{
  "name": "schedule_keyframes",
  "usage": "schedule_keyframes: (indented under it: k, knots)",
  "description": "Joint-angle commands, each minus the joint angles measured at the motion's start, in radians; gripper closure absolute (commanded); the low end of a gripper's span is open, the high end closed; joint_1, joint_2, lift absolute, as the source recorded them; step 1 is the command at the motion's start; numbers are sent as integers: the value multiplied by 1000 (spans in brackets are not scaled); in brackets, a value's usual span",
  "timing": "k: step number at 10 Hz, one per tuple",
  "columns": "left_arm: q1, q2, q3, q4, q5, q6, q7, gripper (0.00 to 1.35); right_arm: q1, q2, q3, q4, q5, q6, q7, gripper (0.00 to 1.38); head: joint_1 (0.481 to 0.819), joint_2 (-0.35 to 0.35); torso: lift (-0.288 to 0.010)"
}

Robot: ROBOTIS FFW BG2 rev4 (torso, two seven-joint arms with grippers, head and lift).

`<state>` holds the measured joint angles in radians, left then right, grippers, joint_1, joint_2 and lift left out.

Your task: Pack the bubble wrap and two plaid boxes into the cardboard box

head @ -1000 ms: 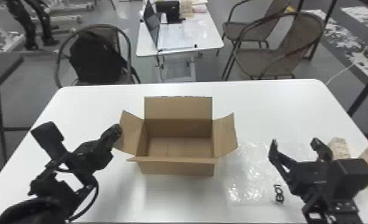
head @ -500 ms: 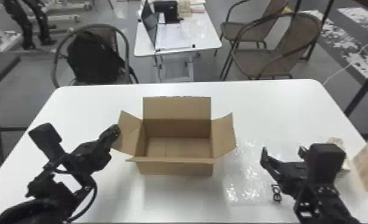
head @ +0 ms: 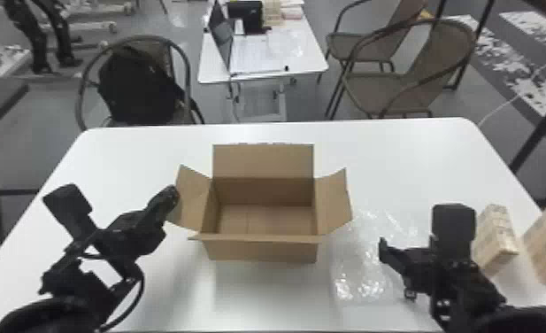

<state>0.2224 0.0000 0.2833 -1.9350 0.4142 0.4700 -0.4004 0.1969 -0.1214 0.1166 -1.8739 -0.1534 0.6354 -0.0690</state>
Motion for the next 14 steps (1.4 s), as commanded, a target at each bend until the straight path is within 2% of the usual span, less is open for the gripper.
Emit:
schedule_keyframes:
  k: [1, 3, 4, 5, 6, 8, 12, 14]
  knots:
    - [-1, -3, -3, 2, 1, -2, 0, 1208, -24, 2, 0, 4, -31, 96, 3, 282, 695, 75, -109]
    - [-6, -3, -9, 5, 3, -5, 0, 1208, -30, 5, 0, 13, -49, 125, 3, 289, 695, 83, -109]
    - [-6, -3, -9, 8, 6, -7, -2, 1208, -31, 9, -2, 16, -49, 135, 3, 466, 695, 83, -109]
    - [-6, -3, -10, 11, 11, -11, -2, 1208, -33, 6, -3, 22, -69, 135, 3, 791, 695, 84, -109]
    - [-6, -3, -10, 13, 12, -16, -2, 1208, -31, 5, -5, 18, -75, 135, 3, 797, 695, 84, -109]
    - [-3, -3, -10, 18, 17, -24, -2, 1208, -8, 6, -8, 4, -78, 75, 0, 1019, 695, 85, -109]
    - [2, -3, -9, 18, 20, -30, -2, 1208, 13, 9, -25, -83, -117, 35, -14, 1026, 695, 86, -109]
    - [3, -3, -7, 16, 18, -33, -2, 1208, -1, 8, -29, -186, -127, 50, -15, 1026, 695, 87, -109]
